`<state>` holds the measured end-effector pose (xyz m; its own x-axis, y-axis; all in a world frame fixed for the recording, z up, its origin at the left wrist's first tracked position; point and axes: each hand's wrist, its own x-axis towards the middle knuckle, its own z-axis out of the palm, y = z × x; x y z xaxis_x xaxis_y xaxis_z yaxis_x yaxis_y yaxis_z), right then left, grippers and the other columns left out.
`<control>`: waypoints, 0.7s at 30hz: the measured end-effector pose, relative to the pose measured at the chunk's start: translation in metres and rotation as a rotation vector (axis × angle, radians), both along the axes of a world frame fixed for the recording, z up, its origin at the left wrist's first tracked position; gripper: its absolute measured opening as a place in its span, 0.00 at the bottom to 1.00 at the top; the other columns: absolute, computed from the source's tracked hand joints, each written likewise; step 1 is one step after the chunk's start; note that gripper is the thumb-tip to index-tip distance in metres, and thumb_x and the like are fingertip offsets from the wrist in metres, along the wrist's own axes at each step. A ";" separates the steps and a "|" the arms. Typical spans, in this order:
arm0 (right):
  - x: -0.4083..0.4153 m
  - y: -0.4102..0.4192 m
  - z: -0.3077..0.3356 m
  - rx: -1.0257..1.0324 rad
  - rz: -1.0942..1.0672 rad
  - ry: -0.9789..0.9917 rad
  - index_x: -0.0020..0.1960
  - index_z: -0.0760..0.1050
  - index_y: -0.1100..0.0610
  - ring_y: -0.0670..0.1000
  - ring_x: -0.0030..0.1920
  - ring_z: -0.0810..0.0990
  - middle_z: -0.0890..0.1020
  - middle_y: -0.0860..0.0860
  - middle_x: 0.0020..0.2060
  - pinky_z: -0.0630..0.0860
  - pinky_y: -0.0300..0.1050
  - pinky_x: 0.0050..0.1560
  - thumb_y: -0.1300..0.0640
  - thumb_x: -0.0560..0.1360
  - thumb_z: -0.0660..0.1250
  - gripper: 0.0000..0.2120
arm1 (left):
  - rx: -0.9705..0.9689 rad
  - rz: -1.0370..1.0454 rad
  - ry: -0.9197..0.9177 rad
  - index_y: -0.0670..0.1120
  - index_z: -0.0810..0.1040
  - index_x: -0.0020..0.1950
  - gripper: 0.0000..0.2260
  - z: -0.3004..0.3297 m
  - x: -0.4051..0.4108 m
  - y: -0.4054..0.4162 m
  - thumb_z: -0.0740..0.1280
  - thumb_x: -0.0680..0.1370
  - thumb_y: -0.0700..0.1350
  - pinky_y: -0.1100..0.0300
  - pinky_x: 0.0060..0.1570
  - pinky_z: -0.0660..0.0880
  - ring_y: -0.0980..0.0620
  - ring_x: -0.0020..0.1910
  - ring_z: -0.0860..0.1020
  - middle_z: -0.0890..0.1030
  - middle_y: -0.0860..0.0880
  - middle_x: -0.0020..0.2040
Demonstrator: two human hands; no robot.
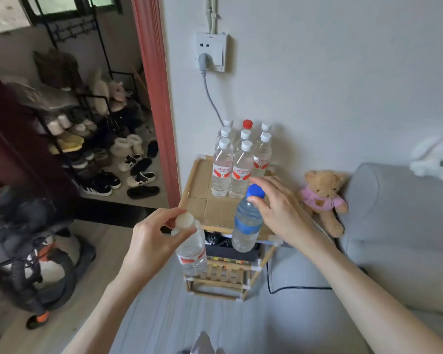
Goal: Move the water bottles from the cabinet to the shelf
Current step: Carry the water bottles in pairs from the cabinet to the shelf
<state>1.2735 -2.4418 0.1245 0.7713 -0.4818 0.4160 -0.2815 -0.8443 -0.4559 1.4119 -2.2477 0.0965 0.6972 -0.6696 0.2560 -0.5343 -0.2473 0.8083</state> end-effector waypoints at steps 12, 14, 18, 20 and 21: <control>0.116 -0.087 -0.037 0.112 0.005 0.031 0.62 0.71 0.62 0.53 0.59 0.71 0.76 0.56 0.57 0.56 0.28 0.57 0.61 0.74 0.65 0.17 | 0.045 -0.135 -0.017 0.52 0.80 0.46 0.12 -0.004 0.104 -0.098 0.75 0.65 0.47 0.71 0.40 0.72 0.56 0.43 0.77 0.77 0.59 0.49; 0.124 -0.093 -0.042 0.142 0.010 0.026 0.61 0.71 0.62 0.51 0.56 0.72 0.77 0.56 0.56 0.59 0.28 0.56 0.61 0.73 0.66 0.17 | 0.058 -0.170 -0.002 0.52 0.80 0.47 0.14 -0.005 0.114 -0.109 0.75 0.64 0.51 0.68 0.40 0.73 0.55 0.42 0.77 0.78 0.59 0.48; 0.129 -0.107 -0.048 0.273 -0.041 -0.018 0.59 0.73 0.58 0.46 0.49 0.72 0.78 0.53 0.51 0.60 0.26 0.51 0.59 0.71 0.69 0.17 | 0.065 -0.242 0.022 0.55 0.79 0.46 0.16 -0.001 0.123 -0.125 0.73 0.62 0.59 0.65 0.40 0.73 0.53 0.42 0.78 0.79 0.58 0.46; 0.126 -0.113 -0.050 0.368 -0.054 -0.054 0.59 0.74 0.57 0.46 0.49 0.76 0.79 0.51 0.51 0.66 0.28 0.52 0.60 0.70 0.70 0.18 | 0.063 -0.292 0.027 0.55 0.80 0.46 0.16 0.001 0.123 -0.132 0.70 0.62 0.59 0.63 0.41 0.73 0.53 0.42 0.78 0.80 0.56 0.44; 0.123 -0.115 -0.050 0.447 -0.047 -0.078 0.59 0.74 0.57 0.45 0.50 0.77 0.79 0.50 0.51 0.70 0.29 0.52 0.60 0.70 0.70 0.18 | 0.066 -0.315 0.027 0.55 0.80 0.46 0.15 0.003 0.121 -0.136 0.71 0.63 0.59 0.64 0.42 0.73 0.53 0.42 0.78 0.80 0.56 0.43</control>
